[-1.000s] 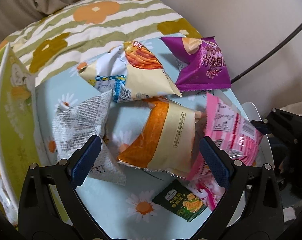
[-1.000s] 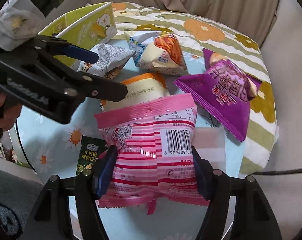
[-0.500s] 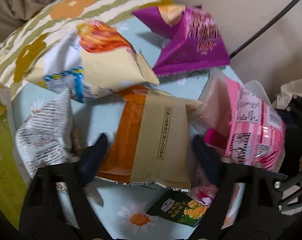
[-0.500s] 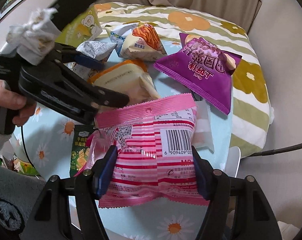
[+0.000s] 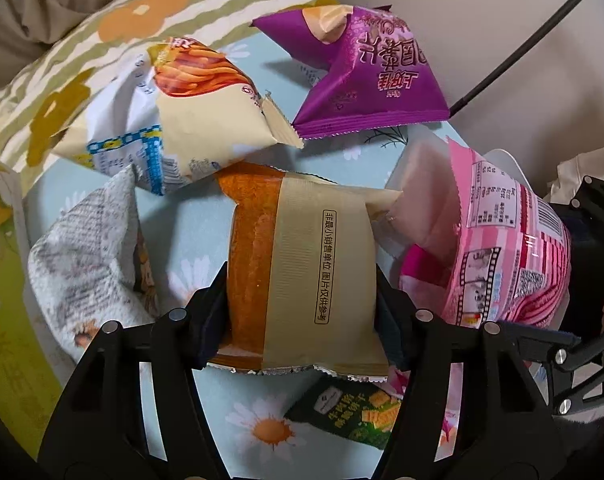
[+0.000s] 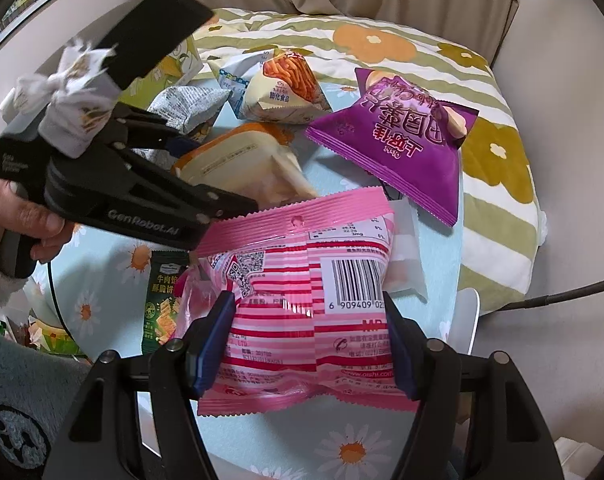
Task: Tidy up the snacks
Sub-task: 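Grasp the orange-and-cream bag with the left tool while the right tool holds the pink bag, then carry both held bags over the lime-green box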
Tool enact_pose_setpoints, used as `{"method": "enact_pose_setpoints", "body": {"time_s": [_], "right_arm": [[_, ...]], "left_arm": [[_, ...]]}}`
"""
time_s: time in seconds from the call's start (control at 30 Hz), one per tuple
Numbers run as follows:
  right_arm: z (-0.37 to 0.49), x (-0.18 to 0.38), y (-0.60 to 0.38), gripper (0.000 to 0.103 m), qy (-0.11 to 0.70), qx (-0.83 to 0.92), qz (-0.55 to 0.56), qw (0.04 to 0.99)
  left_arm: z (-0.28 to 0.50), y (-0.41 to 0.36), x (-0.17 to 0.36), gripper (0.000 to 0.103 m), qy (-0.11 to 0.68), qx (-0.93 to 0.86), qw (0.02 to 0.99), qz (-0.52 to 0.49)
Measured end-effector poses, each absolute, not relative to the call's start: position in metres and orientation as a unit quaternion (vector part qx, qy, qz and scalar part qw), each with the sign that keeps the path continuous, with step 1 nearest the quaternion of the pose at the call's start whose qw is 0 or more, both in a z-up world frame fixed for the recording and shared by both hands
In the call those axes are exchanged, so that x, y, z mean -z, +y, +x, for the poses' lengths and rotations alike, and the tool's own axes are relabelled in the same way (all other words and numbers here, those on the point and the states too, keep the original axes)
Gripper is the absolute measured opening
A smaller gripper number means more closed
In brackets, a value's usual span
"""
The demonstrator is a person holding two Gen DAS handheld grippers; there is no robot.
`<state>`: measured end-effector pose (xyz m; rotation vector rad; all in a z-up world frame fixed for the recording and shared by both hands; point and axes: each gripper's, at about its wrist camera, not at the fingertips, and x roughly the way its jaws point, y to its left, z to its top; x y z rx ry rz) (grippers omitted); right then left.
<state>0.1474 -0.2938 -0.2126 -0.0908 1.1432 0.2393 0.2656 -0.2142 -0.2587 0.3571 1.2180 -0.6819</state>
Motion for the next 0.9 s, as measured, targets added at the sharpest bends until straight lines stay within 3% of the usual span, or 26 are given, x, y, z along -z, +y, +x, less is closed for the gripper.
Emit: {"method": "enact_pose_setpoints", "body": {"time_s": [0.53, 0.9], "right_arm": [[0.112, 0.168, -0.296, 0.064, 0.497, -0.123, -0.031, 0.859], [0.104, 0.091, -0.26, 0.064, 0.425, -0.183, -0.057, 0.885]], "left_arm": [[0.196, -0.165, 0.174, 0.06, 0.5, 0.277, 0.815, 0.09], [0.129, -0.074, 0.092, 0.06, 0.435, 0.176, 0.883, -0.003]]}}
